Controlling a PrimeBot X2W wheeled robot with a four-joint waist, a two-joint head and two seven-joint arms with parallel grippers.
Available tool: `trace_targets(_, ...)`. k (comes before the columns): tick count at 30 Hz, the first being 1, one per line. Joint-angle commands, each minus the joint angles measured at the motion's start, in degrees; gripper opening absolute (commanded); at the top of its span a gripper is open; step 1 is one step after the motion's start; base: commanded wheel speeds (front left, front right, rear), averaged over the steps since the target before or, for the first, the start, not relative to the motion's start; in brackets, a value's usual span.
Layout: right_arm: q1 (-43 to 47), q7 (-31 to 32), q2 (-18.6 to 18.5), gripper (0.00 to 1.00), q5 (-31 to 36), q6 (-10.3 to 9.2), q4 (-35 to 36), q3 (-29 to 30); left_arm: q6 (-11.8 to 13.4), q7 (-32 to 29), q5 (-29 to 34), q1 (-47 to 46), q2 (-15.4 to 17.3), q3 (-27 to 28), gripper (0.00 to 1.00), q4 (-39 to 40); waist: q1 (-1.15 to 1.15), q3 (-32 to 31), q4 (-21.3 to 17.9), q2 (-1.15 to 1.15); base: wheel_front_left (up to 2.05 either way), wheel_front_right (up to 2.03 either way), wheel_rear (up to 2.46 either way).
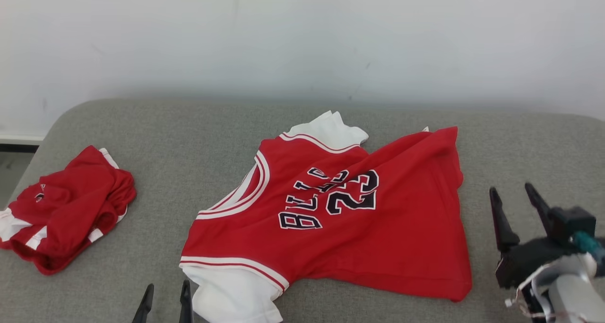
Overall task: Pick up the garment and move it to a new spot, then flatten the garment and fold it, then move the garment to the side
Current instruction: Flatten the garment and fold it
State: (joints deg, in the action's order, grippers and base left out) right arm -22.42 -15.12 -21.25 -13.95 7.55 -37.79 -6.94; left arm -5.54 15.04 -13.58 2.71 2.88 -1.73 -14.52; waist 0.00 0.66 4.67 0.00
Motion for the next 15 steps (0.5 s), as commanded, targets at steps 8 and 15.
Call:
trace_targets(8,13.09,-0.08,6.35,1.00,2.50,-0.13,8.81,7.60,-0.26,0.15,0.47,1.37,0.00,-0.21,1.00,-1.26,0.00,-1.32,-0.73,0.00,0.00,0.00,0.00)
trace_targets(15,21.85,-0.08,13.18,1.00,4.02,-0.13,12.33,11.73,-0.36,0.15,-0.47,2.01,0.00,-0.75,1.00,-2.55,0.00,-1.50,-0.66,0.00,0.00,0.00,0.00)
